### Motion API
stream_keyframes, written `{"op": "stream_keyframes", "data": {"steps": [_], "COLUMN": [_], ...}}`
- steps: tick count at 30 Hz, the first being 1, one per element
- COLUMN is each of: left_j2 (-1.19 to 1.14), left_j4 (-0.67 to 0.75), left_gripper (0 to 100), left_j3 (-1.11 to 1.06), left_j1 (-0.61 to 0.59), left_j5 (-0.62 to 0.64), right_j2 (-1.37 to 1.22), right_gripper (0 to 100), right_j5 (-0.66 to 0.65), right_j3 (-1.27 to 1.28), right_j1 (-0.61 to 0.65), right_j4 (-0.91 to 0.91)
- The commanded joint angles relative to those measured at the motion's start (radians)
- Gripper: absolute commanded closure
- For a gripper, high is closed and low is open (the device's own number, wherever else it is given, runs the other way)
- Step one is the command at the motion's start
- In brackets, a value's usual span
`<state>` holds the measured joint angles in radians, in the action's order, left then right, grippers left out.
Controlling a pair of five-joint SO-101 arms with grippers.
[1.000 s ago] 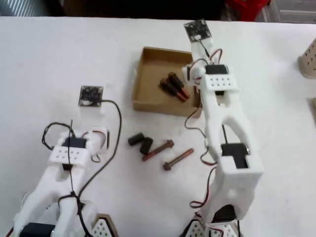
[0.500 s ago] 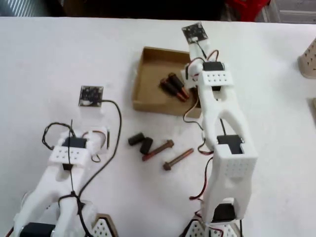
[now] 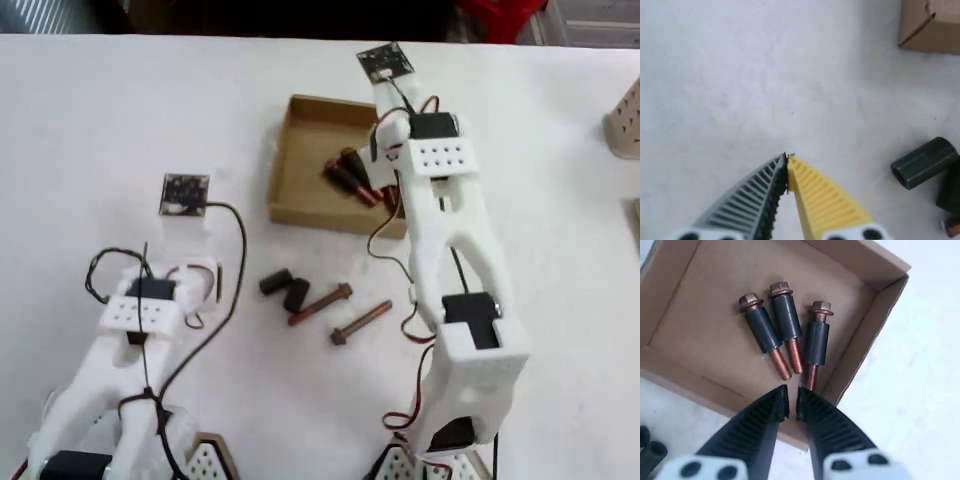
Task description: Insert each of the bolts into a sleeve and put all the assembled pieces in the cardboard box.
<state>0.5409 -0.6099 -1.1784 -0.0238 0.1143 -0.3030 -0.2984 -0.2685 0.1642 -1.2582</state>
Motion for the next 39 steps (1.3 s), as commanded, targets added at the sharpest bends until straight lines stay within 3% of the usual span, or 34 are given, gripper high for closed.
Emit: {"op": "stream_keyframes", "data": {"steps": [1,6,10,23,32,35,39], "left_j2": [-0.002,-0.002,-0.004,-0.004,-0.004,-0.002,0.001], "left_j4": [0.017,0.018,0.018,0.017,0.021,0.021,0.021], "left_gripper": [98,98,98,98,98,98,98], "left_j3": [0.009,0.009,0.009,0.009,0.009,0.012,0.015], "left_j1": [-0.007,-0.007,-0.007,-0.007,-0.01,-0.035,-0.045], "left_j5": [-0.008,-0.008,-0.008,-0.008,-0.008,-0.005,-0.003], "right_j2": [0.113,0.2,0.314,0.74,0.759,0.765,0.756], "right_gripper": [98.2,98.2,98.2,98.1,98.0,97.2,86.5], "right_j5": [-0.005,-0.005,-0.005,-0.02,-0.414,-0.459,-0.463], "right_j3": [-0.014,-0.006,0.106,0.69,0.839,0.876,0.934], "right_j1": [0.018,0.048,0.087,0.407,0.645,0.664,0.662], "right_j4": [-0.108,-0.278,-0.305,-0.087,-0.062,-0.005,0.113]}}
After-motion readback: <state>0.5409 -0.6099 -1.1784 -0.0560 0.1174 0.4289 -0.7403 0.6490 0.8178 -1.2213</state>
